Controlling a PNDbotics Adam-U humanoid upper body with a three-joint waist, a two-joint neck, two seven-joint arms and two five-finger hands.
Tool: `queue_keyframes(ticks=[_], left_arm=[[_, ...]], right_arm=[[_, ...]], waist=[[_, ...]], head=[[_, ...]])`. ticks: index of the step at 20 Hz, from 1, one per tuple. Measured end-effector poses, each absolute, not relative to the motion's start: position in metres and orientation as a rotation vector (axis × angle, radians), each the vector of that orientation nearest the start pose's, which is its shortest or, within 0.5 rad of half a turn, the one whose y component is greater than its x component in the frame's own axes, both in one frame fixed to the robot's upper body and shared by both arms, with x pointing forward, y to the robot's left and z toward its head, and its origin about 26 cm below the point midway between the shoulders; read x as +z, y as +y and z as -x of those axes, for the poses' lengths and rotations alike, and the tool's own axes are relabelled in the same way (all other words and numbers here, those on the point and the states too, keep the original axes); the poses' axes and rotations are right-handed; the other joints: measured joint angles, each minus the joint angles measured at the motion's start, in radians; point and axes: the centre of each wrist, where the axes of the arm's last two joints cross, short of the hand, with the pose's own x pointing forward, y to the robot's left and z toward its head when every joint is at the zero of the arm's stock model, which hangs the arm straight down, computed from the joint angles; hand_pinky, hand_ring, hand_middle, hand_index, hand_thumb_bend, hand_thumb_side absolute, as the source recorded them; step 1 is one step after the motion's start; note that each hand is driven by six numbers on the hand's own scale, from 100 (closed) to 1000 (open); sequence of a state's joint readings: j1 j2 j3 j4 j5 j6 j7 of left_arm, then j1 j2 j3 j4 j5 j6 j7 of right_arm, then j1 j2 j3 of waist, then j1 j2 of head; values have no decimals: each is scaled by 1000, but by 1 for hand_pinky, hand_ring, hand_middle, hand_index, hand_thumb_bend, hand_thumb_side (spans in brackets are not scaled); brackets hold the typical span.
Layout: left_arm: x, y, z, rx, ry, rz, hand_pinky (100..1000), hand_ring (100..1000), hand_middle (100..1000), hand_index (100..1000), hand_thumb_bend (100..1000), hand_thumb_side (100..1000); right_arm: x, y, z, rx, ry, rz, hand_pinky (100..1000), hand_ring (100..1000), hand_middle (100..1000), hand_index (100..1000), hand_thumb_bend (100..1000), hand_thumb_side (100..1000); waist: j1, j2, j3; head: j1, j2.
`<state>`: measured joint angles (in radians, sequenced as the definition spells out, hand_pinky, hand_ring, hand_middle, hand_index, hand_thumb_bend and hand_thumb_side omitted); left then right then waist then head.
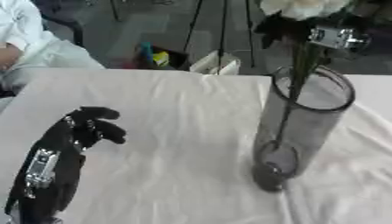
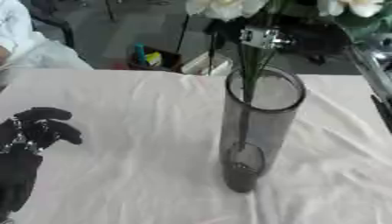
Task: Arrange flowers into the vase.
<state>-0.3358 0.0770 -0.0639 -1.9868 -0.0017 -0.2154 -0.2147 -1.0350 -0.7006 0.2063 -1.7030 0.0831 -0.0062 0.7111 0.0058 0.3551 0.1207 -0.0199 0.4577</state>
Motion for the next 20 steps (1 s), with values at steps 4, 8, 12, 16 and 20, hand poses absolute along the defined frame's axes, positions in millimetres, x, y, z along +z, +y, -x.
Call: queue_keyframes(ticks=[4, 8, 12, 16, 20], left_arm=[[189, 199, -303, -471, -2484, 228, 585, 614, 681, 780, 110, 1000], [189, 199, -303, -473, -2484, 228, 585, 615, 682, 780, 110, 1000], [189, 199, -303, -476, -2483, 228, 585, 616, 682, 779, 110, 1000], [189, 199, -303, -480, -2482, 226, 585, 616, 683, 779, 110, 1000], [189, 199, -303, -483, -2482, 225, 585, 617, 683, 779, 110, 1000]], right_arm=[[393, -232, -353, -2316, 2759, -511, 856, 829, 703, 875, 100, 1000], [390, -239, -357, -2311, 2751, -561, 880, 861, 764, 910, 100, 1000], [387, -244, -361, -2303, 2715, -611, 898, 876, 787, 926, 100, 1000], [383, -250, -367, -2314, 2695, -629, 916, 882, 796, 939, 100, 1000], [380, -254, -371, -2333, 2683, -625, 929, 889, 804, 964, 134, 1000]], waist=[[0, 0, -2], [0, 0, -3], [0, 0, -3], [0, 0, -4], [0, 3, -4]], head=[[0, 0], [1, 0], [1, 0], [2, 0], [2, 0]])
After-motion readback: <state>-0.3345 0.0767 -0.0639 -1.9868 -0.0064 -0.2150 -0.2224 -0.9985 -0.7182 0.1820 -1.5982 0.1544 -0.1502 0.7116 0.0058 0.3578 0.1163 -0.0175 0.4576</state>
